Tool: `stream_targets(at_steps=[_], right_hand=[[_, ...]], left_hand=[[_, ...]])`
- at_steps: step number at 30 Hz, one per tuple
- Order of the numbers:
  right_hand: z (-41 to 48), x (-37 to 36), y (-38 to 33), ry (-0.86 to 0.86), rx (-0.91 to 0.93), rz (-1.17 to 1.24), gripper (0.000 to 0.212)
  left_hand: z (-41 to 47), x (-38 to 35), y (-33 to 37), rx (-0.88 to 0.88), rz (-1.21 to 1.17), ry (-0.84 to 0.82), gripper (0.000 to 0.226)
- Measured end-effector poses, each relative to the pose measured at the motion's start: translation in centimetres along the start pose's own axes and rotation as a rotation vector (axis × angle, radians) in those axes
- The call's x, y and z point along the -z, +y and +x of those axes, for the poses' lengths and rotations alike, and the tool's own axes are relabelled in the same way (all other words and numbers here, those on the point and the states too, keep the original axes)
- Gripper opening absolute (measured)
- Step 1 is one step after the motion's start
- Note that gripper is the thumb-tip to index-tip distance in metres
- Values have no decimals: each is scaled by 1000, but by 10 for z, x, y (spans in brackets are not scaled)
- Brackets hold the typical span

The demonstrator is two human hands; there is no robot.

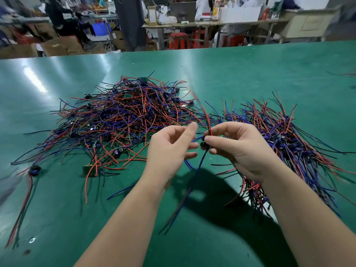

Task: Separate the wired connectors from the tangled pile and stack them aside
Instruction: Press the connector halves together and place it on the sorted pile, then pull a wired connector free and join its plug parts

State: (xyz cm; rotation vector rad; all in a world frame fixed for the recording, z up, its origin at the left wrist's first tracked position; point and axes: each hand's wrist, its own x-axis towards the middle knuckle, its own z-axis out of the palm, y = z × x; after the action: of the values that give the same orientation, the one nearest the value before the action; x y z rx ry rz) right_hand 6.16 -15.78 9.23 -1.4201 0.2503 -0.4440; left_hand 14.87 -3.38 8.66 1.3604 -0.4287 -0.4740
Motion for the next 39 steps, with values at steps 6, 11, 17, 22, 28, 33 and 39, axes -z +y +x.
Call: stream_targets(at_steps=[6, 11, 17, 22, 28, 33, 39], right_hand=[[3, 4, 0, 29, -31, 27, 12], [4, 3, 5, 24, -66, -24, 21], [5, 9, 3, 51, -113, -127, 13], [6, 13, 0, 57, -221, 40, 13], [12, 33, -10, 248, -254, 276, 16], [17, 61, -16, 494, -166, 562, 11], [21, 62, -9, 619, -145, 499, 16]], left_hand=[[-6, -1, -1, 90, -112, -209, 19], [-7, -6, -5, 141, -112, -225, 11], [-6, -1, -7, 210, 16, -281, 15], [-7, -1, -3, 245, 42, -315, 31], [-13, 3, -5, 333, 282, -658, 27], [-21, 3, -11, 361, 422, -1066, 33], [-16, 4, 0, 166, -63, -799, 21]])
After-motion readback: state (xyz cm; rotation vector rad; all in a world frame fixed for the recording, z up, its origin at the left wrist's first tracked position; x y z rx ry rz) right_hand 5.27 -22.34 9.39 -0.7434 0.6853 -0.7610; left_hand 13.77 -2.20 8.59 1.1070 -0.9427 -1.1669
